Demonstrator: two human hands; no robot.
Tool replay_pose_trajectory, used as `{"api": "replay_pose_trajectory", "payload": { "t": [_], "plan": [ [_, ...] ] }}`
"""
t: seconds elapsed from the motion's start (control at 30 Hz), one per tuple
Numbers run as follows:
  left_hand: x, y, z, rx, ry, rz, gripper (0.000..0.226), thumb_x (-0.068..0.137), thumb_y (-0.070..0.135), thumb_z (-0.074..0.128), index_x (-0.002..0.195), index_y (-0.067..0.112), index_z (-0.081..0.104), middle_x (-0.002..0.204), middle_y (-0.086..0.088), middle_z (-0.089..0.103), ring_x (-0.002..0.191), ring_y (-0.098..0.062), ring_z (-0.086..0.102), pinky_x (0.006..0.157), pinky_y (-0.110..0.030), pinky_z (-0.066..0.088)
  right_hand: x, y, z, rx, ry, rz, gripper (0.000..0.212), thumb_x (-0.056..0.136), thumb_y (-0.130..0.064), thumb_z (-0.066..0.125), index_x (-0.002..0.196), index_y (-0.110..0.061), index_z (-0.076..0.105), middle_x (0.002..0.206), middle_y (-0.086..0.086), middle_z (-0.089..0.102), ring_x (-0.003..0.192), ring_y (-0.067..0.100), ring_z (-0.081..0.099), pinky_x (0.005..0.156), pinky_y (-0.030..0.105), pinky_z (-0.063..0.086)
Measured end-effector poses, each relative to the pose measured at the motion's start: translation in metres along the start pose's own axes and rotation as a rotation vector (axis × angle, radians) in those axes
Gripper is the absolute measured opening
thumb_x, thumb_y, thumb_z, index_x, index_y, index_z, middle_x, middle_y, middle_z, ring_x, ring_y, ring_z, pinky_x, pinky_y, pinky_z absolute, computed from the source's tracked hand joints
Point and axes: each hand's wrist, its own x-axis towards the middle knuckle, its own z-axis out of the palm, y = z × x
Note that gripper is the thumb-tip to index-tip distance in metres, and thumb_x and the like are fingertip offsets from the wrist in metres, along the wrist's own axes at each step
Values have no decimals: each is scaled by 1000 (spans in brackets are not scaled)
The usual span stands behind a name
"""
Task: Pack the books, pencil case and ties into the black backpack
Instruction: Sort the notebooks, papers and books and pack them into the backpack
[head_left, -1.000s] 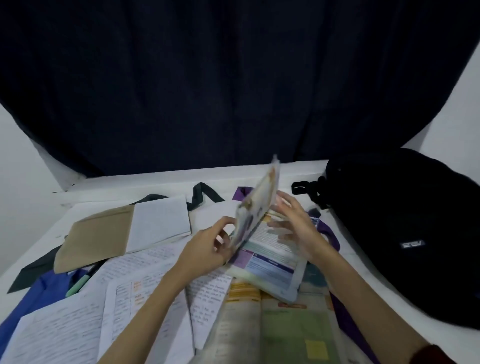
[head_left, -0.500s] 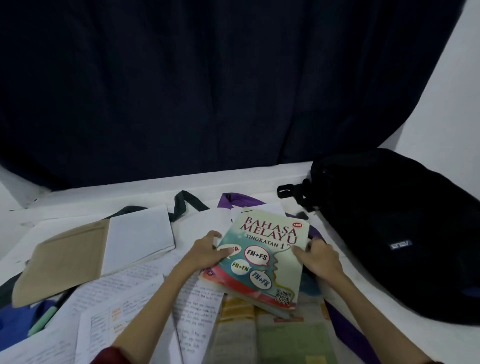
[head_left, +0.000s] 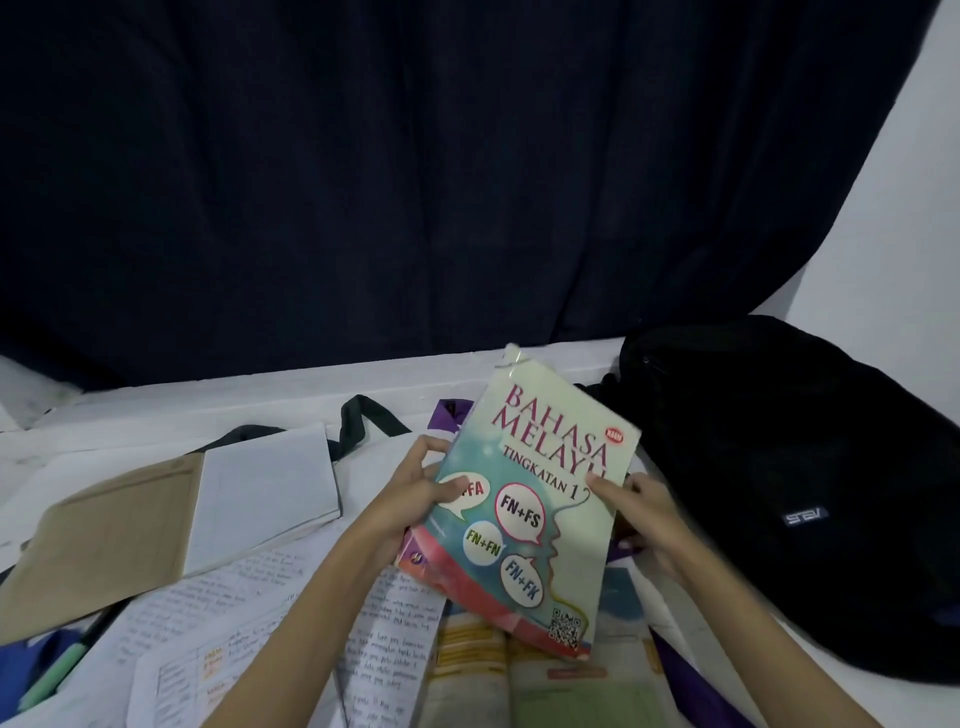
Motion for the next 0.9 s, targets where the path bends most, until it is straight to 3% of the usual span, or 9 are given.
{"api": "replay_pose_trajectory", "payload": {
  "t": [0.1,0.17,0.3,0.47,0.63,0.73,0.83,0.9],
  "plan": [
    [-13,10,3,-98,-73,109,29,85,1,63,100,17,44,105,-11,72,84,-32,69,63,-37,58,-6,-28,-7,327,-99,-103,20,87,-17,66,104,-8,65,99,7,73,84,18,70,62,24,55],
    [-17,16,5,-137,-91,166,35,80,2,69,100,18,45,104,-11,71,81,-31,70,60,-35,59,-6,-46,-9,507,-119,-136,19,88,-7,61,108,-8,64,104,10,72,88,20,71,66,29,58],
    [-17,28,5,-109,-48,288,41,75,-1,67,105,19,48,105,-7,71,84,-24,71,63,-34,59,-15,-76,-10,573,-151,-341,22,90,-1,57,106,-15,60,106,5,71,97,20,68,77,36,56],
    [-13,42,9,56,52,330,33,81,-2,66,105,18,58,96,3,72,91,-16,69,64,-24,56,-25,-94,0,381,-160,-490,21,86,-2,63,97,-20,60,93,-3,71,82,6,69,65,20,54],
    [-7,40,6,78,132,271,27,83,9,69,108,16,60,102,2,70,92,-15,67,71,-27,55,-27,-98,-1,283,-121,-480,22,82,-10,71,100,-20,62,97,-2,71,89,12,68,69,23,56],
    [-5,33,12,148,90,236,19,83,12,68,97,23,61,95,4,71,83,-9,69,67,-24,56,-25,-107,-12,217,12,-540,39,70,-8,81,102,-12,58,95,-1,67,84,11,67,69,22,55],
    [2,22,21,182,115,196,15,85,14,67,98,20,62,99,-5,72,85,-17,70,74,-33,57,-25,-121,-24,-170,234,-803,60,61,-13,86,112,-17,55,107,-6,55,97,9,54,82,22,47],
    [4,22,25,183,155,190,16,85,13,67,100,17,62,96,-4,71,83,-18,69,74,-35,57,-28,-133,-32,-408,240,-926,65,61,-16,85,119,-17,56,113,-6,53,105,11,49,92,30,43]
  ]
}}
